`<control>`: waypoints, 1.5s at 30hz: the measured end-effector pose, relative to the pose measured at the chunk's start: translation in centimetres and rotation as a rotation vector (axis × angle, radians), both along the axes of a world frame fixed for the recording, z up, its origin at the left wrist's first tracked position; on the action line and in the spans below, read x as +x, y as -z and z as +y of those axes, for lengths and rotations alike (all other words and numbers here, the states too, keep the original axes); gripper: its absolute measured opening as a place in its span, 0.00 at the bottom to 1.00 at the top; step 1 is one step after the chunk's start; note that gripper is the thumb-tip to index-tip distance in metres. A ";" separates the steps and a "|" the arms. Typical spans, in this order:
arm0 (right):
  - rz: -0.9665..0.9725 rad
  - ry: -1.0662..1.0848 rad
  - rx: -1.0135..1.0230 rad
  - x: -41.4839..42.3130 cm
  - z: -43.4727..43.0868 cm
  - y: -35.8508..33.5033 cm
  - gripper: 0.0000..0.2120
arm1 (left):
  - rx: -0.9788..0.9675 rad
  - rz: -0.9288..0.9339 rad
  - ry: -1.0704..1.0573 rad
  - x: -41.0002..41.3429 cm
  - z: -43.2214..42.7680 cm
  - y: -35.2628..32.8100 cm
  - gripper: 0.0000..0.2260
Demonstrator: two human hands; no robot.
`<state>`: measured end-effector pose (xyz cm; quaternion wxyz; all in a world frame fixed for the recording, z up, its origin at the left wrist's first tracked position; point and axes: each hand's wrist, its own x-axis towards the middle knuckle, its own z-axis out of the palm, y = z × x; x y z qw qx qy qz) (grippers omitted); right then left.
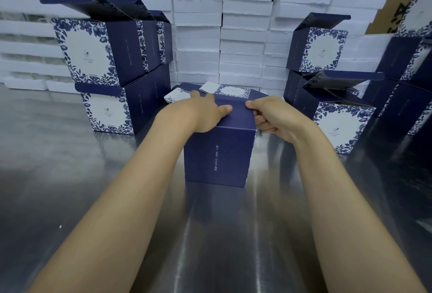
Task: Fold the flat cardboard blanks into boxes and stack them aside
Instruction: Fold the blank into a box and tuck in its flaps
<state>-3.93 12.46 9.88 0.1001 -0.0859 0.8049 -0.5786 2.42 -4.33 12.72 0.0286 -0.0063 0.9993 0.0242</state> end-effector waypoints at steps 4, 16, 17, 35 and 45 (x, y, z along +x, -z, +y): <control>0.007 0.074 -0.023 0.2 -0.4 0.3 0.17 | -0.011 0.010 0.009 0.1 0.0 -0.1 0.18; 0.117 0.097 0.134 0.1 -0.7 -0.1 0.17 | -0.012 0.039 0.034 0.1 0.0 -0.2 0.19; 0.091 0.066 0.174 0.3 -0.4 -0.1 0.19 | -0.004 0.052 0.034 0.1 0.2 -0.1 0.19; -0.051 -0.159 -0.033 1.1 -0.2 -0.2 0.20 | 0.108 0.120 -0.105 -0.4 -0.2 0.2 0.18; 0.016 -0.179 0.231 1.5 -0.3 -1.2 0.23 | -0.042 0.140 -0.075 -0.7 -0.3 0.4 0.19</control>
